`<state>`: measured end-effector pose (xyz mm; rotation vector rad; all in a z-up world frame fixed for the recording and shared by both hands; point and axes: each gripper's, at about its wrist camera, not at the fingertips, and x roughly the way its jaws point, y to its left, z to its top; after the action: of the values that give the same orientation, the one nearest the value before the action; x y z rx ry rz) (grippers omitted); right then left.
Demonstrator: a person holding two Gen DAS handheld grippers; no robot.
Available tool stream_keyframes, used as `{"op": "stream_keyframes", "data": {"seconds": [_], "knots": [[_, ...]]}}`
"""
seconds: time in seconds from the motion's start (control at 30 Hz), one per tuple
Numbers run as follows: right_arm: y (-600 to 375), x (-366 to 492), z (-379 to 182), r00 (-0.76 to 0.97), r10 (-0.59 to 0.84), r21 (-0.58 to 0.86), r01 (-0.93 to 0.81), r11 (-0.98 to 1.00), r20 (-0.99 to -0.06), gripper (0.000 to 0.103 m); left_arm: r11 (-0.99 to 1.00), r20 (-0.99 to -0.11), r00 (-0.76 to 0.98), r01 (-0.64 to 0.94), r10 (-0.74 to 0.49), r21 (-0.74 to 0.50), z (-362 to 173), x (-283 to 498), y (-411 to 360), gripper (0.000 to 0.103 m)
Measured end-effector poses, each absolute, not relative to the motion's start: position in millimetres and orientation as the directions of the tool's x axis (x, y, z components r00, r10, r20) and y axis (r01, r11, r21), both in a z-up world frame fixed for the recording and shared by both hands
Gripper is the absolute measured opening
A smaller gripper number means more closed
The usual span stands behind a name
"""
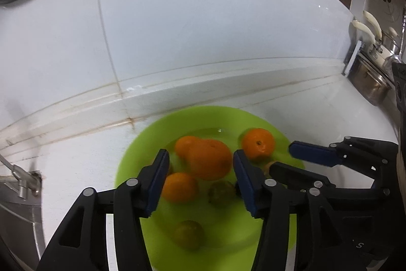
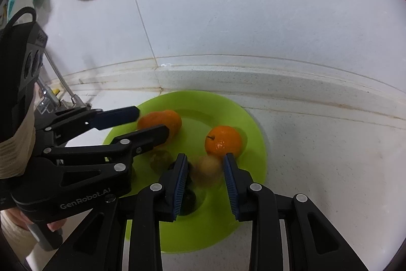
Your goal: Organize fruits
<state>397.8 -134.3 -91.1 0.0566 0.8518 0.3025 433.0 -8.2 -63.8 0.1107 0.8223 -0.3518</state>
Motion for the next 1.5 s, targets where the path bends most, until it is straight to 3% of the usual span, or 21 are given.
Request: {"op": "stream_keyframes", "data": {"seconds": [0.07,0.23,0.4,0.53,0.73,1.07,1.5], "knots": [[-133.3,398.2,-90.7,0.624,0.266,0.155,-0.228,0.961,-0.735,0.036,0.942,-0.729,0.636,0.334,-0.254,-0.037,-59.7,429.7,-3.6,0.053],[-134.0,389.1,-82.2,0.639,0.259,0.153,-0.217,0.964,-0.724,0.036,0.953,-0.716,0.660,0.302,-0.228,-0.025,-46.1,409.6,3.8,0.055],[-133.3,368.0,-62.7,0.680,0.233,0.120,-0.210,0.970,-0.695,0.036,0.964,-0.686,0.697,0.264,-0.211,-0.028,-23.6,382.5,10.2,0.062],[-134.9,344.8,-41.9,0.724,0.214,0.104,-0.195,0.975,-0.655,0.037,0.972,-0.655,0.730,0.235,-0.194,-0.027,-5.4,358.2,15.6,0.071],[-139.0,308.0,-19.4,0.761,0.212,0.109,-0.184,0.977,-0.613,0.046,0.985,-0.613,0.778,0.174,-0.140,-0.004,14.4,318.3,21.3,0.089],[-146.9,247.0,1.0,0.794,0.191,0.102,-0.161,0.982,-0.577,0.055,0.988,-0.581,0.806,0.153,-0.111,0.024,27.0,252.9,24.9,0.096],[-147.2,179.5,15.8,0.811,0.199,0.110,-0.166,0.980,-0.550,0.055,0.987,-0.561,0.822,0.153,-0.098,0.052,37.4,183.8,25.3,0.099]]}}
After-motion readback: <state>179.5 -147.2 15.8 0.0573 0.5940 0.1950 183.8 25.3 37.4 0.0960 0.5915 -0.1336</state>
